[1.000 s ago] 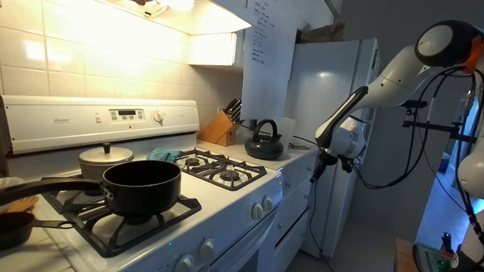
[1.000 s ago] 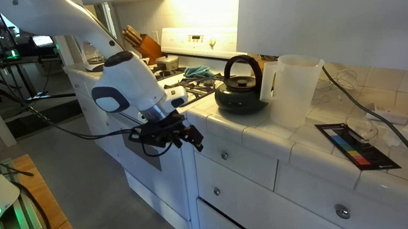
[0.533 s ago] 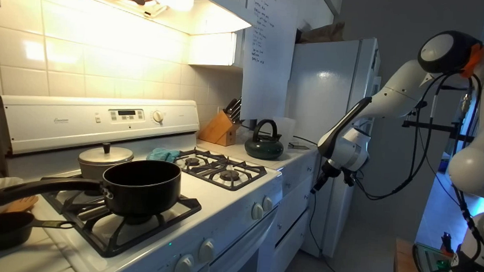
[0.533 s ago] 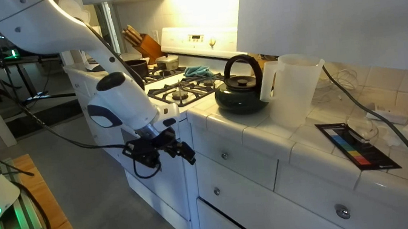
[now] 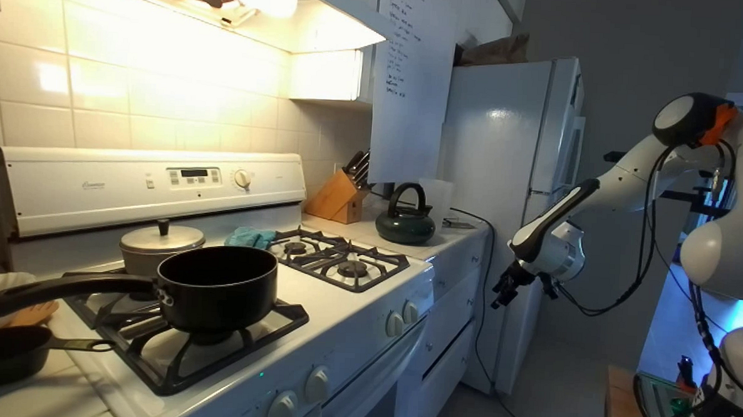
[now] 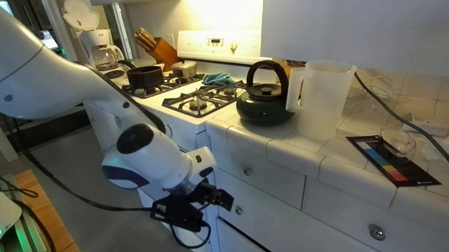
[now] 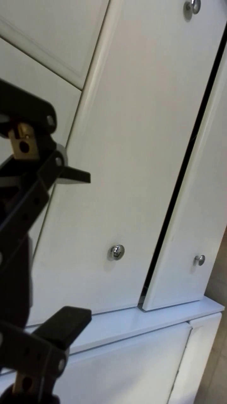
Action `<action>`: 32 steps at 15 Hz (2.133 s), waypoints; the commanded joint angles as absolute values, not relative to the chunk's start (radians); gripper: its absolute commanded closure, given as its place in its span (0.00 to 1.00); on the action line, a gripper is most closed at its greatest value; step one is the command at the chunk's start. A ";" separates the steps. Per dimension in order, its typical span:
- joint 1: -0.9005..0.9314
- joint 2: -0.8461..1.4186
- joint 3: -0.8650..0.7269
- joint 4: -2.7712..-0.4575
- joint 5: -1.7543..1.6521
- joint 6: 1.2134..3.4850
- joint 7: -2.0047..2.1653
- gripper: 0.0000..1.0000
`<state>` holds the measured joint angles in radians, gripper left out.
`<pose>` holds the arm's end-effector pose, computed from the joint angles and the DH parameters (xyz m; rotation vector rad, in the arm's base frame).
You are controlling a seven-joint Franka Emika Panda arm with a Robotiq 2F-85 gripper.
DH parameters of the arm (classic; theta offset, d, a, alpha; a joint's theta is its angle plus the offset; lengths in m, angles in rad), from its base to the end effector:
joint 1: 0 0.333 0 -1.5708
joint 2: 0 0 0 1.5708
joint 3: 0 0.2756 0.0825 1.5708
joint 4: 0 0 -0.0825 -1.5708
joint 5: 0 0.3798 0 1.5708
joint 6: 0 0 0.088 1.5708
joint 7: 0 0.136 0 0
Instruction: Pull open the drawer and take out the clear bottle
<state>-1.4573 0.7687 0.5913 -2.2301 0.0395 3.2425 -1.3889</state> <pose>0.3755 -0.3937 0.0675 2.8709 0.3943 0.7216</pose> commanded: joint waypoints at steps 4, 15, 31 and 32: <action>-1.455 0.829 0.561 -2.175 -0.112 3.231 -1.300 0.00; -1.125 0.951 0.335 -2.003 -0.240 3.456 -0.934 0.00; -0.740 0.973 0.010 -1.923 -0.399 3.797 -0.329 0.00; -0.717 0.977 -0.013 -1.917 -0.400 3.813 -0.309 0.00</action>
<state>-0.7869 0.9742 0.0614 -1.9368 -0.3714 3.7710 -0.3958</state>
